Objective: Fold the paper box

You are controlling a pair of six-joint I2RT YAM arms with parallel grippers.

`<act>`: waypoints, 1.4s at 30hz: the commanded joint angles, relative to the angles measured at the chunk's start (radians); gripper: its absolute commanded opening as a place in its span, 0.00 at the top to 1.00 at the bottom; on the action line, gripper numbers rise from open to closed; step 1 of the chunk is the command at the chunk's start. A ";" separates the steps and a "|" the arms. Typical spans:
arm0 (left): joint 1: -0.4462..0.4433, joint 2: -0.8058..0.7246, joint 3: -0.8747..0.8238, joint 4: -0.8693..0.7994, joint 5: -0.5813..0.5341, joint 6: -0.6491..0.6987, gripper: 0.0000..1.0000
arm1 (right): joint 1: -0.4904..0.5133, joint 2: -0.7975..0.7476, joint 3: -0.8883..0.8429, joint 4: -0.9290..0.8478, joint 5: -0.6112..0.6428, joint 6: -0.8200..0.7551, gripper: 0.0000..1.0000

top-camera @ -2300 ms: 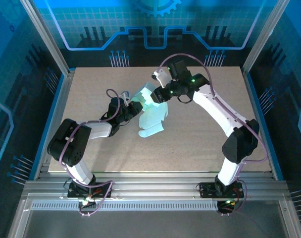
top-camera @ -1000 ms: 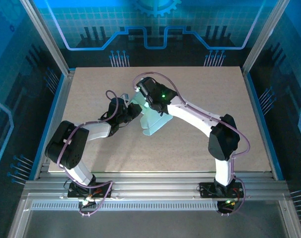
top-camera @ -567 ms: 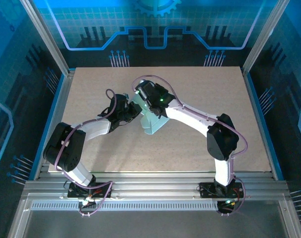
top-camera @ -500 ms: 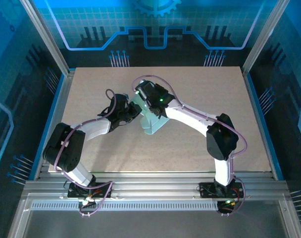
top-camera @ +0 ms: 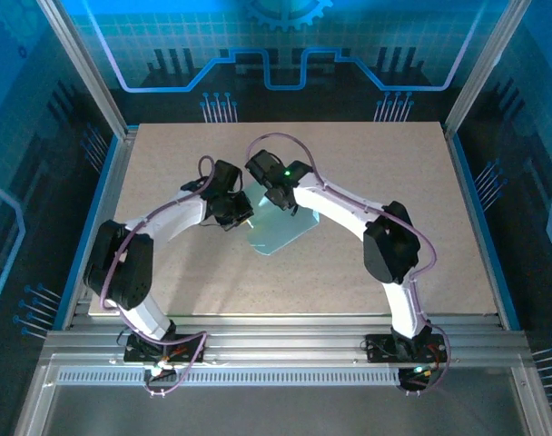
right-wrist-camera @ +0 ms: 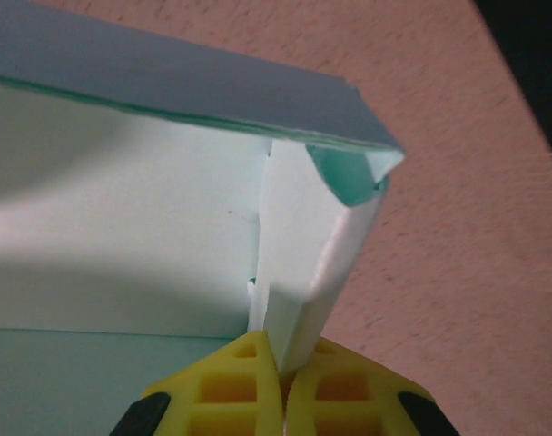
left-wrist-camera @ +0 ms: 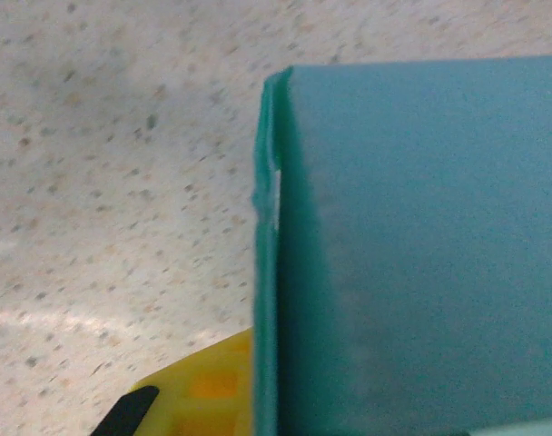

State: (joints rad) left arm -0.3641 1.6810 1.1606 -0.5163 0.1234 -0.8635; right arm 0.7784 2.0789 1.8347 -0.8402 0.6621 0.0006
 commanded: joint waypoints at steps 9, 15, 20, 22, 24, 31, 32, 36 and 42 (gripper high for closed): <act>-0.035 -0.014 0.080 -0.140 0.027 -0.055 1.00 | -0.021 0.166 0.017 -0.234 -0.088 0.093 1.00; -0.035 0.048 0.102 -0.187 0.053 -0.094 1.00 | -0.006 0.242 0.069 -0.287 -0.052 0.072 1.00; -0.036 0.078 0.115 -0.237 0.043 -0.172 1.00 | -0.001 0.312 0.119 -0.330 -0.077 0.107 1.00; -0.035 0.077 0.097 -0.193 0.057 -0.190 0.97 | -0.006 0.320 0.122 -0.317 -0.115 0.116 1.00; -0.035 0.085 0.090 -0.170 0.058 -0.192 0.97 | -0.008 0.317 0.117 -0.297 -0.135 0.125 1.00; -0.035 0.128 0.106 -0.178 0.039 -0.170 1.00 | -0.049 0.199 0.039 -0.165 -0.335 0.142 0.85; -0.035 0.129 0.104 -0.177 0.028 -0.157 1.00 | -0.055 0.171 0.019 -0.135 -0.363 0.143 0.79; -0.038 0.125 0.083 -0.172 -0.032 -0.106 1.00 | -0.069 0.050 -0.056 -0.020 -0.406 0.136 0.68; -0.036 0.123 0.056 -0.138 -0.064 -0.093 1.00 | -0.099 -0.098 -0.119 0.062 -0.456 0.124 0.51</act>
State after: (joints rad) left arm -0.4046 1.8206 1.2171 -0.6830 0.0933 -0.9668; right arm 0.6983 2.0792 1.7287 -0.8398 0.2653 0.1307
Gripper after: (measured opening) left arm 0.085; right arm 0.481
